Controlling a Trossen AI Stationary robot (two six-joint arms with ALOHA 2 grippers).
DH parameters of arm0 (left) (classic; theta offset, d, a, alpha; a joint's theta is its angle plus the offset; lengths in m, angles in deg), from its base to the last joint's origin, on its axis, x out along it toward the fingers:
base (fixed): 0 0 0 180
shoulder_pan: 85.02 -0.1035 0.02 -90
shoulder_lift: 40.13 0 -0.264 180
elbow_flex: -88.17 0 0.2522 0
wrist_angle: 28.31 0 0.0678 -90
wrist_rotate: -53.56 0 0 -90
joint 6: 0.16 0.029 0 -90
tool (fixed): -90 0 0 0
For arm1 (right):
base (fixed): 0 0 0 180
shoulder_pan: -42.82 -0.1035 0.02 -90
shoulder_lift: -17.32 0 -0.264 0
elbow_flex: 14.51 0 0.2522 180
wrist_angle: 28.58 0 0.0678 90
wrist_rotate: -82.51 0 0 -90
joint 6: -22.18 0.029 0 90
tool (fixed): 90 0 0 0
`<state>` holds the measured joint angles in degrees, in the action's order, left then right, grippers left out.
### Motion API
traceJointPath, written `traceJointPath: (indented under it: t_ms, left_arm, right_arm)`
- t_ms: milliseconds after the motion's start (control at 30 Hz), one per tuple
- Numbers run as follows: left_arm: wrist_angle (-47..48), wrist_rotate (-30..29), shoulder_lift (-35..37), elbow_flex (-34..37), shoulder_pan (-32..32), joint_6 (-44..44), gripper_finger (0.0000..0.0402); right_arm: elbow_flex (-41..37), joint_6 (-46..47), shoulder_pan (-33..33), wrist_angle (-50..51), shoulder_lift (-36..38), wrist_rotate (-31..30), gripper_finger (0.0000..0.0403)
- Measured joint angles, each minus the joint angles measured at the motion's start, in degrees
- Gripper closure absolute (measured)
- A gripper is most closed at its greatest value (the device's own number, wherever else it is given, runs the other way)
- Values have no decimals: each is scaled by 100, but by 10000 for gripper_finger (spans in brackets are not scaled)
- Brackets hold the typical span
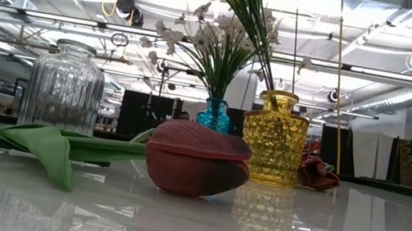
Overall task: Sort flowers into vase by color
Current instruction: Put the right pink flowers into the yellow vase
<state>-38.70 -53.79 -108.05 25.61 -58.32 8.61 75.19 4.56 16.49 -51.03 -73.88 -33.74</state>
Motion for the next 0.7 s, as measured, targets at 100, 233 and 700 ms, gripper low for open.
traceJointPath:
  t_ms: [100,233,700]
  left_arm:
    - [398,-305,179,0,50,-94,209]
    - [920,-614,459,0,164,-98,153]
    - [1271,-1189,651,0,334,-107,122]
  right_arm:
    - [0,106,-114,449,207,-340,385]
    - [0,603,-371,1389,594,-795,384]
    - [-254,2112,-1102,4170,2091,-1091,383]
